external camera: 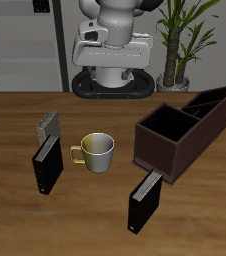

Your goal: Place the left black book into the left desk caddy's left compartment

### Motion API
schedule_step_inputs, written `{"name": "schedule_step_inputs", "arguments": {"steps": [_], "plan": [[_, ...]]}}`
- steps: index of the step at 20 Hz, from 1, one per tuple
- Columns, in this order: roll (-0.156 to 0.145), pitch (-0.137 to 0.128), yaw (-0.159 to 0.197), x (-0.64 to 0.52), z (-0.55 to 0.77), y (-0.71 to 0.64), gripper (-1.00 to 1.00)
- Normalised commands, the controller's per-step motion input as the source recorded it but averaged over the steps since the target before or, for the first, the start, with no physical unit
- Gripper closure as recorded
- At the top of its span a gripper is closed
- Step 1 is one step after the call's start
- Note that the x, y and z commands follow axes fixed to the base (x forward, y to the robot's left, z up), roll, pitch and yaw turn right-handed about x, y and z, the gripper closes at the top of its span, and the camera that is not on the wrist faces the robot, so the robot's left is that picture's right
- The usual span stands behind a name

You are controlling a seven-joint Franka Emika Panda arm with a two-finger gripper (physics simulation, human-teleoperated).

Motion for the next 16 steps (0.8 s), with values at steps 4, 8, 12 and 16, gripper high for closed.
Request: {"name": "schedule_step_inputs", "arguments": {"steps": [4,8,12,16], "plan": [[0.007,0.021,0.029,0.02,-0.1,0.03,-1.0],[0.003,-0.012,-0.013,0.07,0.01,0.02,-1.0],[-0.031,-0.011,-0.043,0.19,0.06,0.03,-1.0],[0.001,-0.002,-0.01,0.34,0.09,0.22,-1.0]]}}
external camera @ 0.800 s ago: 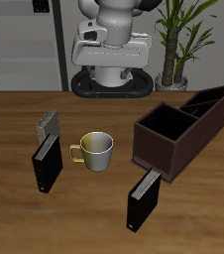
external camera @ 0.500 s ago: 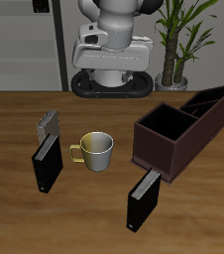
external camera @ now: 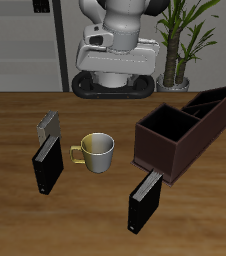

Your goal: Place the left black book into the left desk caddy's left compartment

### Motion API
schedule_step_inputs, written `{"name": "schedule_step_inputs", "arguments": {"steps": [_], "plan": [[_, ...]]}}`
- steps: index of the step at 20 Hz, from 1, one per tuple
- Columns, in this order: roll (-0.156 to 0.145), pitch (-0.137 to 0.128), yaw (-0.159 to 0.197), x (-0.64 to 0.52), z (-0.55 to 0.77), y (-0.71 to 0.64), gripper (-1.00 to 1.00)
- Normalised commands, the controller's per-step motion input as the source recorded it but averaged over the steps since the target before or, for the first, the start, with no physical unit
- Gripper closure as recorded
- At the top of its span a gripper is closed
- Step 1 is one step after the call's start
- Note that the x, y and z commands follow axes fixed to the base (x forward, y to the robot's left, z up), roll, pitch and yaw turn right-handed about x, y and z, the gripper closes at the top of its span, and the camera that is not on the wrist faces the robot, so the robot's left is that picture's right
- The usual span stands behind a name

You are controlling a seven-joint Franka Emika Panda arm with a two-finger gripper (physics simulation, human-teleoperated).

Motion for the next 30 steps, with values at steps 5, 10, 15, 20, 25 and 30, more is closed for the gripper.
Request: {"name": "schedule_step_inputs", "arguments": {"steps": [5,10,15,20,25,30], "plan": [[0.021,0.005,-0.004,0.37,0.1,0.27,-1.0],[0.012,0.007,-0.016,0.59,0.08,0.27,-1.0],[-0.021,0.006,-0.019,0.54,-0.02,0.08,-1.0],[-0.019,0.014,-0.046,0.48,-0.07,0.09,-1.0],[0.02,0.007,-0.014,0.34,-0.12,0.26,-1.0],[0.017,0.004,-0.022,0.24,-0.14,0.2,-1.0]]}}
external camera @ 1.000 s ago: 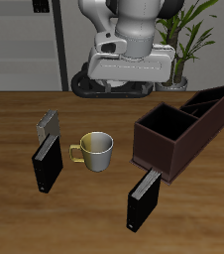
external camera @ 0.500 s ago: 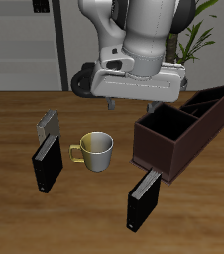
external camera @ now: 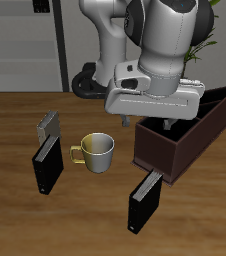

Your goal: Place the left black book into the left desk caddy's left compartment

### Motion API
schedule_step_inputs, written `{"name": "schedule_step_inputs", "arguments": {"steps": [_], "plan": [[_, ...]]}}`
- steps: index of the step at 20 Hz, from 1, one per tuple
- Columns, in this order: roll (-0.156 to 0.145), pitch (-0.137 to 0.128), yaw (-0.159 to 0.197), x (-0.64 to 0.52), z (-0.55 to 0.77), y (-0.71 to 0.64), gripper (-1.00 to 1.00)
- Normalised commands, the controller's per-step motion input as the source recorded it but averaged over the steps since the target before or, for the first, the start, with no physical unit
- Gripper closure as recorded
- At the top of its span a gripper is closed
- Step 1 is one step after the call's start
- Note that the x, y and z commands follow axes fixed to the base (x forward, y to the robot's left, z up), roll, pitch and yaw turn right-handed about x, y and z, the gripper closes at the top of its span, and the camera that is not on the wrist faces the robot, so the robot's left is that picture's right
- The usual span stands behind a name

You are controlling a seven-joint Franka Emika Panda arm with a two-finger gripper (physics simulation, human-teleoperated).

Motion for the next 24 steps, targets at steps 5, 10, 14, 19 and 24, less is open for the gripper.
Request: {"name": "schedule_step_inputs", "arguments": {"steps": [5,10,14,19,24], "plan": [[0.008,-0.008,-0.038,0.17,-0.21,0.09,-1.0],[0.004,0.001,-0.052,0.16,-0.33,-0.05,-1.0],[-0.001,0.02,-0.013,0.09,-0.31,-0.04,-1.0],[0.005,0.039,-0.042,0.11,-0.44,-0.06,-1.0],[-0.007,0.032,-0.033,0.06,-0.37,-0.07,-1.0]]}}
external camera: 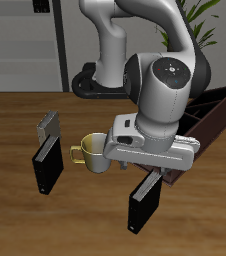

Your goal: Place the left black book into the left desk caddy's left compartment

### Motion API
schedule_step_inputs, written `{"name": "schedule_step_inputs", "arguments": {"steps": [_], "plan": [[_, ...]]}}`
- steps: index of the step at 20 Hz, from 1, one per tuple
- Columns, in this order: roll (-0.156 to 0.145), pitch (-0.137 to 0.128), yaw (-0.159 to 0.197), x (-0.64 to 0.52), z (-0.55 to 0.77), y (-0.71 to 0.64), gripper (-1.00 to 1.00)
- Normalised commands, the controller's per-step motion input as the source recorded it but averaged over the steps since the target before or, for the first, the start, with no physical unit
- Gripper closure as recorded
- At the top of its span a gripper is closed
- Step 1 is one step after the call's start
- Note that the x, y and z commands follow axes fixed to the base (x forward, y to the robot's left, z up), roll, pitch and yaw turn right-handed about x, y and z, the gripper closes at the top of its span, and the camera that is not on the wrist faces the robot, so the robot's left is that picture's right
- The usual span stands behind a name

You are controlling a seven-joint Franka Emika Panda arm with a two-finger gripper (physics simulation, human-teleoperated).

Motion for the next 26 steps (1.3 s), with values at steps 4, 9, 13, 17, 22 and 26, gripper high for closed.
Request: {"name": "schedule_step_inputs", "arguments": {"steps": [4,9,13,17,22,26], "plan": [[0.0,0.038,-0.022,0.07,-0.38,-0.03,-1.0],[0.01,0.059,-0.009,0.1,-0.49,0.06,-1.0],[0.007,0.05,-0.021,0.07,-0.45,-0.02,-1.0],[-0.049,0.093,-0.01,0.03,-0.62,-0.07,-1.0],[0.047,0.02,-0.04,-0.04,-0.24,0.07,1.0],[-0.026,-0.041,-0.013,-0.1,0.23,-0.07,1.0]]}}
